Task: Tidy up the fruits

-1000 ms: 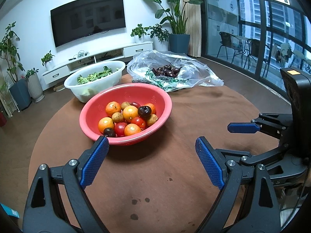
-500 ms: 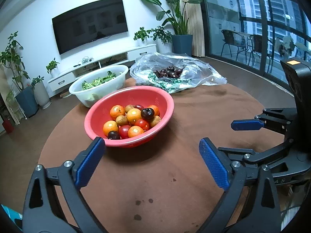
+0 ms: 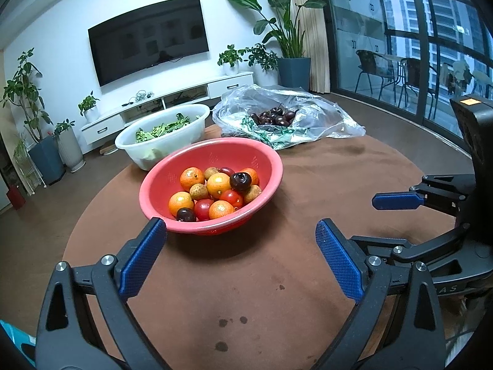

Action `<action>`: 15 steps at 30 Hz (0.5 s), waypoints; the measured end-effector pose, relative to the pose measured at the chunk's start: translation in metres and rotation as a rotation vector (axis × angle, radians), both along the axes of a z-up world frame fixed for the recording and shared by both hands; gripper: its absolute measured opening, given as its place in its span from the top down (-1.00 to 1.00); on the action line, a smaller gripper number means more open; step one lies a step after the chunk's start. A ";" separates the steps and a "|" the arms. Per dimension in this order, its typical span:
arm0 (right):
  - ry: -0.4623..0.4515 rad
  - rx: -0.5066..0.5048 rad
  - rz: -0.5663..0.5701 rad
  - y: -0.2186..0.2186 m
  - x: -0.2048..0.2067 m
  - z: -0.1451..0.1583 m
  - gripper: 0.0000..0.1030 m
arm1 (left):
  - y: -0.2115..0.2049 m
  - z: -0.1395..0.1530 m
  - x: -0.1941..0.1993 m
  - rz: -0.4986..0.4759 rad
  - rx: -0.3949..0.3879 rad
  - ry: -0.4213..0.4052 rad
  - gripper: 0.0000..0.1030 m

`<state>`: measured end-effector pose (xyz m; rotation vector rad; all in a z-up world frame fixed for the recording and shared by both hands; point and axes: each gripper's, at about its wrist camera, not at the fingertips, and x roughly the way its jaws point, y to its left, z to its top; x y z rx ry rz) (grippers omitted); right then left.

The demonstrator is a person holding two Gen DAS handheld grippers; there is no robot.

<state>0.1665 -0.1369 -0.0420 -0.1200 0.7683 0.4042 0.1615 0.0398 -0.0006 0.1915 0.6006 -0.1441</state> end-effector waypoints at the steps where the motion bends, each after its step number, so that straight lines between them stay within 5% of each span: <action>1: 0.000 -0.001 0.000 0.000 0.000 0.000 -0.27 | 0.000 0.000 0.000 0.001 0.001 0.001 -0.91; 15: 0.002 -0.002 0.001 0.000 0.000 -0.001 -0.27 | -0.002 -0.005 0.001 0.004 0.024 0.003 -0.91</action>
